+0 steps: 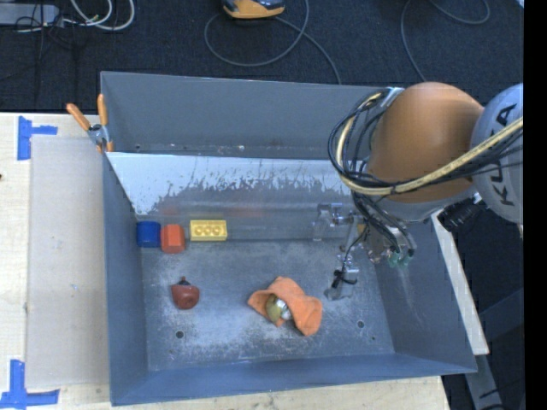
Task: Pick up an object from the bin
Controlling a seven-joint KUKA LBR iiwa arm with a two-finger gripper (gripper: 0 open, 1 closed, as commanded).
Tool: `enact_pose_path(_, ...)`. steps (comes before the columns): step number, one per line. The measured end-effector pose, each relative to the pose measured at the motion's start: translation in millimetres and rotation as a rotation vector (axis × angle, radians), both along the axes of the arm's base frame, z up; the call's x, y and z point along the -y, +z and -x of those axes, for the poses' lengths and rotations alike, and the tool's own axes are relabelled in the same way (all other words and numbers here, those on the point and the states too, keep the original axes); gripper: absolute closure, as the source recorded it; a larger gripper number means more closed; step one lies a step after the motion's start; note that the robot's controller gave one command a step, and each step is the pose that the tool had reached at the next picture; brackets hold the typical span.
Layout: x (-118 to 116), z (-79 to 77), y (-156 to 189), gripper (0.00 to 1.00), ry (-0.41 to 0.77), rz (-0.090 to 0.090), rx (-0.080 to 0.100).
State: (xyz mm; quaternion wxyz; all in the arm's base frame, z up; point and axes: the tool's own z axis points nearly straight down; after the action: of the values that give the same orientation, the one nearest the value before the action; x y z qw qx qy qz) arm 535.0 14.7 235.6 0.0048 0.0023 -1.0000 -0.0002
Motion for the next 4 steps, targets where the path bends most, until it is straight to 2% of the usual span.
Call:
enact_pose_path(1,0,-1.4,5,0.0,0.0,0.0,0.008)
enact_pose_path(2,-17,17.2,-38,0.0,0.0,0.001,0.011)
enact_pose_path(3,-38,14.7,-96,0.0,0.05,0.0,0.009)
enact_pose_path(4,-43,27.0,-141,1.0,0.166,-0.001,0.008)
